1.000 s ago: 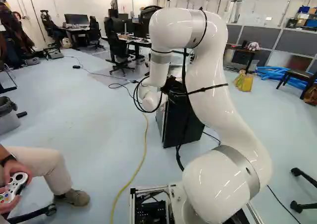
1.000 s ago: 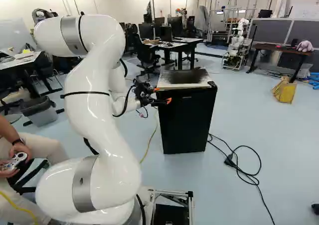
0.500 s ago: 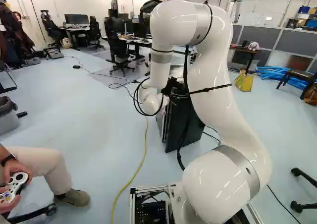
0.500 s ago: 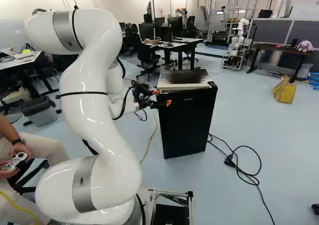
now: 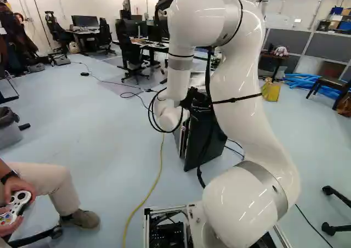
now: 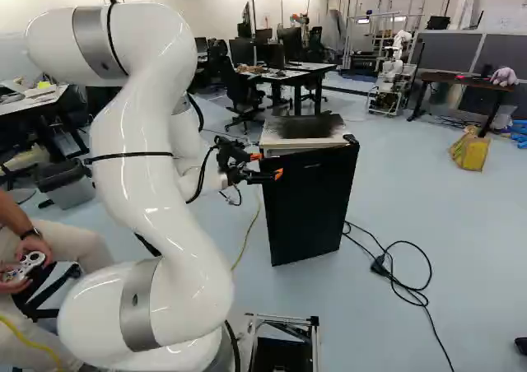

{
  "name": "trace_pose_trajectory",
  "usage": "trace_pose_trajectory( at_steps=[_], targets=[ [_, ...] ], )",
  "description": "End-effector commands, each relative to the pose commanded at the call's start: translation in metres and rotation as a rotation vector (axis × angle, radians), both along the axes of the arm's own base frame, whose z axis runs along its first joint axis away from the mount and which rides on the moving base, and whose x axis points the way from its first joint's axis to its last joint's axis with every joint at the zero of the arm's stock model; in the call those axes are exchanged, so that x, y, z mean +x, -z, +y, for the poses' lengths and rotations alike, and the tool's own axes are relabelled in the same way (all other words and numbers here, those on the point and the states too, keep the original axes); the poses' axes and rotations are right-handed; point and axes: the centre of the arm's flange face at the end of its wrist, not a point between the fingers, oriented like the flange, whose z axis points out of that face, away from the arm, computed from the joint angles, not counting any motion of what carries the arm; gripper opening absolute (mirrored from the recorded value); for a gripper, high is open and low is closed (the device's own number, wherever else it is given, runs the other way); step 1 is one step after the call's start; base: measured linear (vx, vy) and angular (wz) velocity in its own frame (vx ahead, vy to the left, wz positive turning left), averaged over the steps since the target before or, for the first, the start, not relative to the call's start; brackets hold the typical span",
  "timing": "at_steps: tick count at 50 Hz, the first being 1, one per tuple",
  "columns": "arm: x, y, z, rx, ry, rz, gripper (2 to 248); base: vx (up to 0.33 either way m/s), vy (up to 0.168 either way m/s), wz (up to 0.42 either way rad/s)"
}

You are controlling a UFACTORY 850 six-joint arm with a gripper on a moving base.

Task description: Grab a drink from the fridge

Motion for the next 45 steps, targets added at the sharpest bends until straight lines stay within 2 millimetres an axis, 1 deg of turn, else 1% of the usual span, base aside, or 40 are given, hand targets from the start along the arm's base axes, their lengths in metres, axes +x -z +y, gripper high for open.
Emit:
trace_pose_trajectory(
  at_steps=[22, 45],
  targets=[
    [-0.031, -0.003, -0.003, -0.011, -0.017, 0.032, 247, 0.000, 0.000, 0.000],
    [-0.053, -0.005, -0.014, -0.019, -0.009, 0.057, 247, 0.000, 0.000, 0.000]
  ],
)
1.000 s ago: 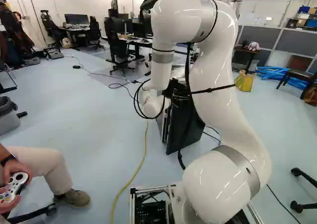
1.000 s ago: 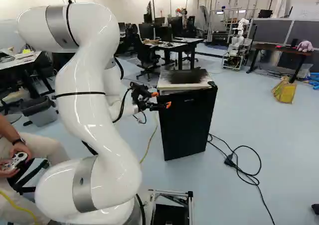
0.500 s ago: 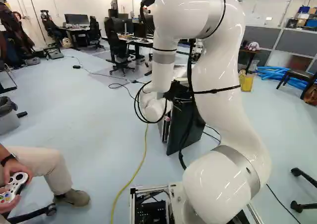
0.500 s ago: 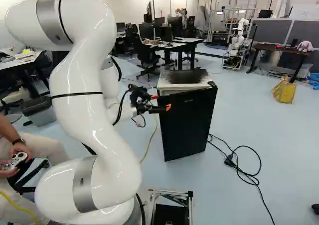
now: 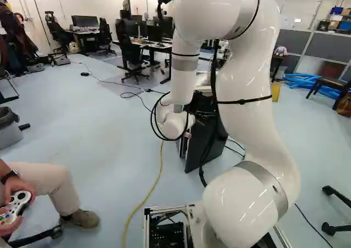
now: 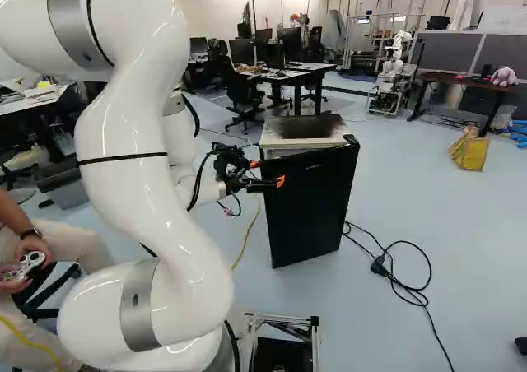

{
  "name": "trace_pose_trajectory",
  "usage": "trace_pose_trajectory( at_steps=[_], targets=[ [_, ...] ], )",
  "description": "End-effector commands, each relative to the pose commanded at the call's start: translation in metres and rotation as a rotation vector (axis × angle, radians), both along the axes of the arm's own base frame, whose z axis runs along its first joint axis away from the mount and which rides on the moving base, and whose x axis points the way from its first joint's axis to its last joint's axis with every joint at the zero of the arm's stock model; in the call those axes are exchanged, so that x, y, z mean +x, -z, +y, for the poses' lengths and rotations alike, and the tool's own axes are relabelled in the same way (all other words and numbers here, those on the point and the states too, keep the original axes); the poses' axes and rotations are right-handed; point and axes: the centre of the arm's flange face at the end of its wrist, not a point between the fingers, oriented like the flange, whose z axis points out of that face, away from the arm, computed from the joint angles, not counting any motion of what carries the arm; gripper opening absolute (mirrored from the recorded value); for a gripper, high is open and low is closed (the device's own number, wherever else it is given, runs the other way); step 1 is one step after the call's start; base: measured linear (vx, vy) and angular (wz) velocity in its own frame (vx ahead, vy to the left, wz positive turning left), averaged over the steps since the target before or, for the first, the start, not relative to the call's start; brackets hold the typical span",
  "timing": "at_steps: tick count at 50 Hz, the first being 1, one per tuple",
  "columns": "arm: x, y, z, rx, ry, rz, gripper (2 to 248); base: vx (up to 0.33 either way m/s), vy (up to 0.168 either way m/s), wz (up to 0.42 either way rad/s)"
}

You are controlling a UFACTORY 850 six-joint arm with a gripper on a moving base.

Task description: Grab a drink from the fridge

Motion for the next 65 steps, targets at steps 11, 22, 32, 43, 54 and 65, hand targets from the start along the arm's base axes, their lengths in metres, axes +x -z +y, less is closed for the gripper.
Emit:
trace_pose_trajectory(
  at_steps=[11, 22, 32, 43, 54, 65],
  targets=[
    [-0.011, -0.001, -0.006, -0.004, 0.014, 0.011, 247, 0.000, 0.000, 0.000],
    [-0.027, -0.002, -0.013, -0.009, 0.030, 0.027, 247, 0.000, 0.000, 0.000],
    [-0.047, -0.004, -0.018, -0.017, 0.036, 0.046, 247, 0.000, 0.000, 0.000],
    [-0.072, -0.006, -0.022, -0.027, 0.035, 0.069, 247, 0.000, 0.000, 0.000],
    [-0.091, -0.007, -0.025, -0.034, 0.034, 0.085, 247, 0.000, 0.000, 0.000],
    [-0.093, -0.007, -0.026, -0.036, 0.047, 0.087, 247, 0.000, 0.000, 0.000]
  ],
)
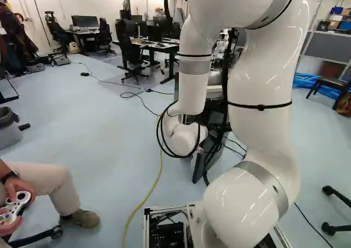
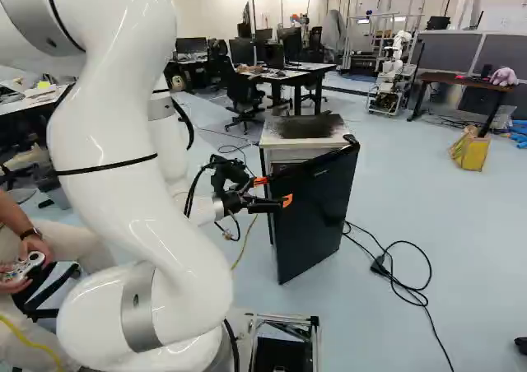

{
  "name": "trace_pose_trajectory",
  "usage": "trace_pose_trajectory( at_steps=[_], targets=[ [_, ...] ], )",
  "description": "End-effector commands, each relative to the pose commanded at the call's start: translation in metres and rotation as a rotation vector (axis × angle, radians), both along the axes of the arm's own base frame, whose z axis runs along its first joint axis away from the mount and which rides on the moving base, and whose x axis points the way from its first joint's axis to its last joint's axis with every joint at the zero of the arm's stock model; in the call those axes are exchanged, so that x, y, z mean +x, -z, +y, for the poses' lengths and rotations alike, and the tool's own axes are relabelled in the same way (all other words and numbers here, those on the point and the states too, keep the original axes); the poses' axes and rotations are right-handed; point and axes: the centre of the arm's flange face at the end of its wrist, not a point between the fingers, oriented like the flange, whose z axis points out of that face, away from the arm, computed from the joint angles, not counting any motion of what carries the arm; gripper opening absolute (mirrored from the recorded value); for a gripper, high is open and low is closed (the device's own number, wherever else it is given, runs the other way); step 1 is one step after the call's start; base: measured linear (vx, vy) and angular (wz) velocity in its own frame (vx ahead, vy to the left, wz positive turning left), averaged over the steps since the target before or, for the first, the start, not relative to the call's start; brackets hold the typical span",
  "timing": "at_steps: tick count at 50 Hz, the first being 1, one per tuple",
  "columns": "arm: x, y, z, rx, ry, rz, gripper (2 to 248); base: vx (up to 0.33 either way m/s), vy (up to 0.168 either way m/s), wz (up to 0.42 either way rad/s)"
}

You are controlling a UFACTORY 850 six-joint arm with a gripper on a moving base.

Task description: Grab a drink from the fridge

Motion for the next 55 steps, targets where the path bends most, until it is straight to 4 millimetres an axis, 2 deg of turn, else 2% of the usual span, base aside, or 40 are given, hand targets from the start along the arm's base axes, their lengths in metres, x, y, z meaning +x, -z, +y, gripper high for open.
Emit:
trace_pose_trajectory(
  at_steps=[35, 55],
  targets=[
    [-0.008, -0.001, 0.013, -0.006, -0.005, 0.000, 247, 0.000, 0.000, 0.000],
    [0.008, 0.000, 0.027, 0.001, 0.004, -0.022, 247, 0.000, 0.000, 0.000]
  ],
)
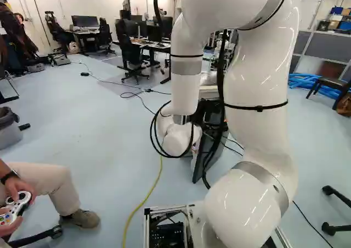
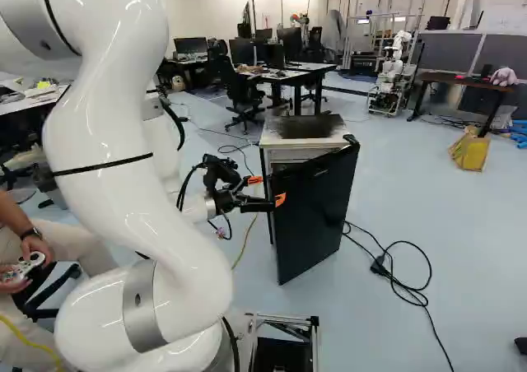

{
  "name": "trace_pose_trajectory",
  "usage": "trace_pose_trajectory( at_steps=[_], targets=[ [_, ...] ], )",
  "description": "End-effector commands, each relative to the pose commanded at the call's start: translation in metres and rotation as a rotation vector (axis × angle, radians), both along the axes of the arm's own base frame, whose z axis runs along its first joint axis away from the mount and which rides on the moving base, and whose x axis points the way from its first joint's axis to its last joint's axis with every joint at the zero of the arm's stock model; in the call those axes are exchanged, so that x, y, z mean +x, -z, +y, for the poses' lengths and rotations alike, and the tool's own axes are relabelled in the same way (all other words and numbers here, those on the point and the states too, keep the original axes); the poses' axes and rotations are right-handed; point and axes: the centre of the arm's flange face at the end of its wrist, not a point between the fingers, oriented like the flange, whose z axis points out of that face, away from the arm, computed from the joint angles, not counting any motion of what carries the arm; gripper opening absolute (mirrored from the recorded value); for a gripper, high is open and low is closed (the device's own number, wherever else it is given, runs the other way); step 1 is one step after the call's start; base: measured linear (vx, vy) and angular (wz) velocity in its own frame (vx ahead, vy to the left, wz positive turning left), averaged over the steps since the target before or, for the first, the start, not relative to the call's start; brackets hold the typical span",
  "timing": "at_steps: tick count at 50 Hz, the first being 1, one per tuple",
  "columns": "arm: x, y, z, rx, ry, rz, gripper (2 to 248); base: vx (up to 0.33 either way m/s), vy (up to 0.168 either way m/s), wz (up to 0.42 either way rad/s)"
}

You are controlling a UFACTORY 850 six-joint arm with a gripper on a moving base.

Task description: Grab a drink from the fridge

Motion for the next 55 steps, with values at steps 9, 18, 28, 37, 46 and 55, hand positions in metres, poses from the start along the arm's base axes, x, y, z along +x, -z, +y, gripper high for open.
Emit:
trace_pose_trajectory(
  at_steps=[9, 18, 28, 37, 46, 55],
  targets=[
    [0.012, 0.001, 0.005, 0.006, 0.018, -0.015, 247, 0.000, 0.000, 0.000],
    [0.027, 0.001, 0.005, 0.013, 0.057, -0.032, 247, 0.000, 0.000, 0.000],
    [0.044, 0.002, 0.001, 0.021, 0.109, -0.051, 247, 0.000, 0.000, 0.000],
    [0.054, 0.002, -0.008, 0.025, 0.163, -0.064, 247, 0.000, 0.000, 0.000],
    [0.060, 0.002, -0.019, 0.026, 0.220, -0.072, 247, 0.000, 0.000, 0.000],
    [0.064, 0.003, -0.032, 0.026, 0.275, -0.077, 247, 0.000, 0.000, 0.000]
  ],
)
